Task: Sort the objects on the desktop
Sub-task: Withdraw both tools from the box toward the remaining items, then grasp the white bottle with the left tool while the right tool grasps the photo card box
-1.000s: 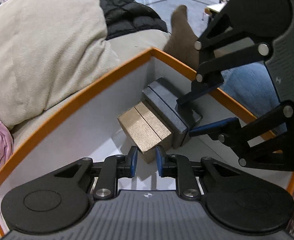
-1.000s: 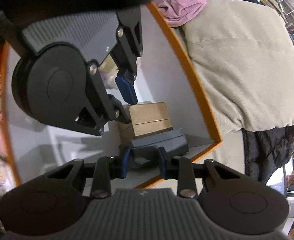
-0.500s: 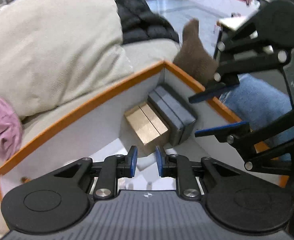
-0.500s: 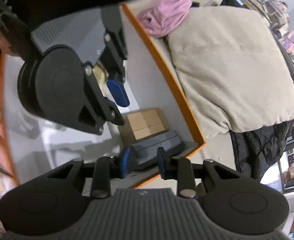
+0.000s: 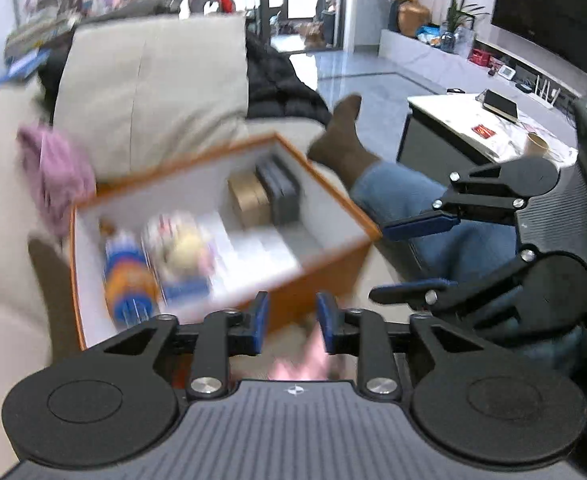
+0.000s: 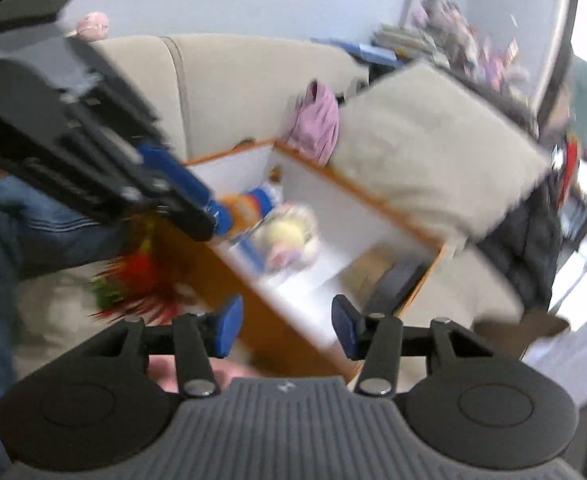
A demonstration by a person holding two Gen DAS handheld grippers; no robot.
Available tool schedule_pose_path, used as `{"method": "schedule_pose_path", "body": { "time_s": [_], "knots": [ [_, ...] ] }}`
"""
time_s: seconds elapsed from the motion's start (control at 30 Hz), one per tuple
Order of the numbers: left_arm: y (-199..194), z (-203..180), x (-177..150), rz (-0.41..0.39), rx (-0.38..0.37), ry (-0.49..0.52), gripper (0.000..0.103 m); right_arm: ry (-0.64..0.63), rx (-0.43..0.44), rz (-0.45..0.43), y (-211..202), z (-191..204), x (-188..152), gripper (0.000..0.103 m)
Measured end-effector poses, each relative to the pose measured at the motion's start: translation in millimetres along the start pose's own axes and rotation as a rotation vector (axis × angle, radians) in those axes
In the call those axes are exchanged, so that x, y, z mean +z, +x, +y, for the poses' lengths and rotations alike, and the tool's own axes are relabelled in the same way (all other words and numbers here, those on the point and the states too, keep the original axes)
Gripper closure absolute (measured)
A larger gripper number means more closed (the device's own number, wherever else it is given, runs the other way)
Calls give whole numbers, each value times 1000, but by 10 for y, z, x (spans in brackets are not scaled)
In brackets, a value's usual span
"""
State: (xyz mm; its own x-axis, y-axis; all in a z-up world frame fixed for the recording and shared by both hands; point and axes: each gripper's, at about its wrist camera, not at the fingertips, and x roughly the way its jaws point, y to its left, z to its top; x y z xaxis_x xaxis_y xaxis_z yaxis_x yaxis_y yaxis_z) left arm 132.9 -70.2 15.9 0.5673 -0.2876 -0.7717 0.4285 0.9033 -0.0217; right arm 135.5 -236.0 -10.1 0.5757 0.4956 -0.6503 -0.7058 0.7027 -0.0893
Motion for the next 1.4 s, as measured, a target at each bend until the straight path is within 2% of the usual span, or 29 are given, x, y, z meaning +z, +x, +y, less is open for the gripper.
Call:
{"method": "schedule_pose_path", "body": {
  "time_s": [0.07, 0.17, 0.27, 0.37, 0.47, 0.53, 0.67, 0.77, 0.87, 1.03, 1.1, 1.2, 1.27, 1.4],
  "knots": [
    [47, -29, -221, 40, 14, -57, 51, 141, 14, 72, 5, 35, -196, 51],
    [59, -75, -594, 74, 49, -107, 51, 314, 25, 157, 86, 58, -494, 51],
    [111, -76, -843, 79, 23, -193, 51, 414, -39, 249, 157, 108, -783, 51],
    [202, -95, -963, 68, -16, -237, 51, 522, -77, 338, 245, 26, -1018, 51],
    [300, -176, -963, 64, -2, -203, 51, 594, -89, 387, 312, -20, -1184, 51],
    [376, -232, -948, 55, -6, -168, 51, 607, -98, 392, 350, -9, -1234, 50],
    [637, -389, -961, 108, 8, -89, 51, 654, -55, 383, 415, -24, -1265, 42],
    [813, -457, -959, 144, 17, -53, 51, 693, -25, 365, 459, -48, -1279, 40],
    [959, -440, -966, 206, 28, -78, 51, 719, -12, 354, 489, -67, -1300, 36],
    [1157, -340, -1012, 279, 30, -152, 50, 726, -8, 332, 512, -65, -1308, 35],
    [1169, -333, -1025, 272, 20, -162, 44, 723, -9, 318, 507, -58, -1312, 36],
    [1180, -383, -1037, 267, 2, -152, 36, 732, -19, 288, 481, -72, -1309, 46],
    [1179, -454, -1067, 261, -10, -125, 35, 757, -22, 261, 447, -106, -1315, 56],
    [1122, -560, -1116, 243, 22, -76, 42, 758, -34, 220, 333, -111, -1289, 68]
  ]
}}
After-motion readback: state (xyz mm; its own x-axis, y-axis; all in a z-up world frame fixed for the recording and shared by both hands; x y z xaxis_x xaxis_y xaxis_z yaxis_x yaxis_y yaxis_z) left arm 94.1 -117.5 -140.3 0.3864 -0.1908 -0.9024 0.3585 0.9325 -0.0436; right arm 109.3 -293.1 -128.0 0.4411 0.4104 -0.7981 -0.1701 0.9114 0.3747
